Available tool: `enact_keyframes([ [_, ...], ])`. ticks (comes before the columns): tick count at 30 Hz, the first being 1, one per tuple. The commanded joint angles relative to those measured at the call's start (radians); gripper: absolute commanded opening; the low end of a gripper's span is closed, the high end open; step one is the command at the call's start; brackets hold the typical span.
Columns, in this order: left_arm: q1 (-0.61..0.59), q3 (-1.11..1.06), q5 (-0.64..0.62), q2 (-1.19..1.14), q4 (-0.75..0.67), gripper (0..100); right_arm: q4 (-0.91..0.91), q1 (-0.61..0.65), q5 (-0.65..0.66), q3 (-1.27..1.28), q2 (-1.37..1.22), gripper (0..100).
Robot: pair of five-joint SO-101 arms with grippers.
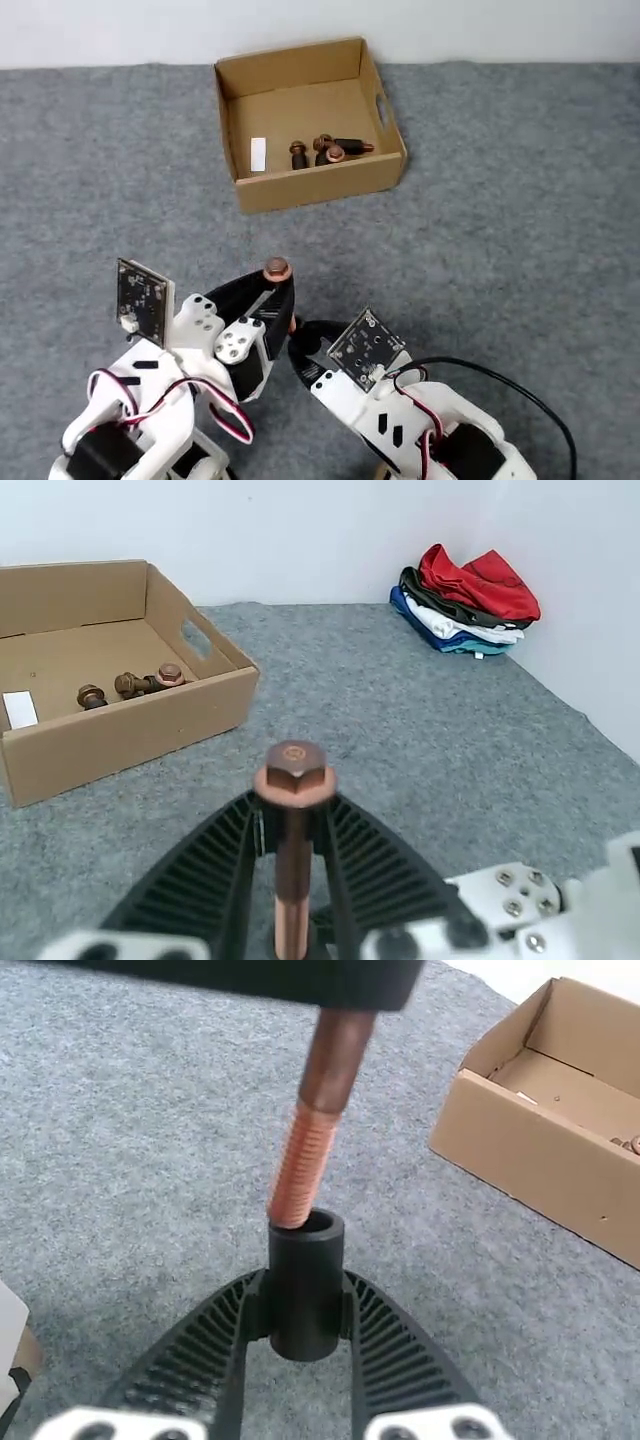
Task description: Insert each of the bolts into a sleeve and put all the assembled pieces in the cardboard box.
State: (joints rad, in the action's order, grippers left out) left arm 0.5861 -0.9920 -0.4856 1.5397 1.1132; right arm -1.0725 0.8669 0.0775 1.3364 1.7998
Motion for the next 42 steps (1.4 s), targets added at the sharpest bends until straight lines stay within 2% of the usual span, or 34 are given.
enact_keyframes([
  [1,0.014,-0.008,-0.009,-0.002,-0.029,1,0.030,-0.016,0.009,-0.032,0.010,0.9],
  [7,-0.051,-0.053,-0.009,-0.002,-0.144,1,0.028,-0.016,0.009,-0.032,0.010,0.9],
  [11,-0.043,-0.059,-0.011,-0.002,-0.133,1,0.028,-0.016,0.009,-0.032,0.010,0.9],
  [18,-0.034,-0.028,-0.011,-0.002,0.008,1,0.028,-0.016,0.009,-0.029,0.008,0.9],
  [23,0.072,0.036,-0.006,-0.002,0.206,1,0.028,-0.016,0.009,-0.028,0.008,0.9],
  [26,0.094,0.042,-0.005,-0.002,0.285,1,0.028,-0.018,0.009,-0.028,0.008,0.9],
  [34,0.098,0.001,0.009,-0.011,0.350,1,0.028,-0.019,0.009,-0.028,0.008,0.9],
  [36,0.094,-0.033,0.044,-0.003,0.350,3,0.028,-0.019,0.009,-0.028,0.008,0.9],
  [42,0.068,-0.033,0.058,-0.011,0.373,24,0.028,-0.021,0.009,-0.028,0.008,0.9],
])
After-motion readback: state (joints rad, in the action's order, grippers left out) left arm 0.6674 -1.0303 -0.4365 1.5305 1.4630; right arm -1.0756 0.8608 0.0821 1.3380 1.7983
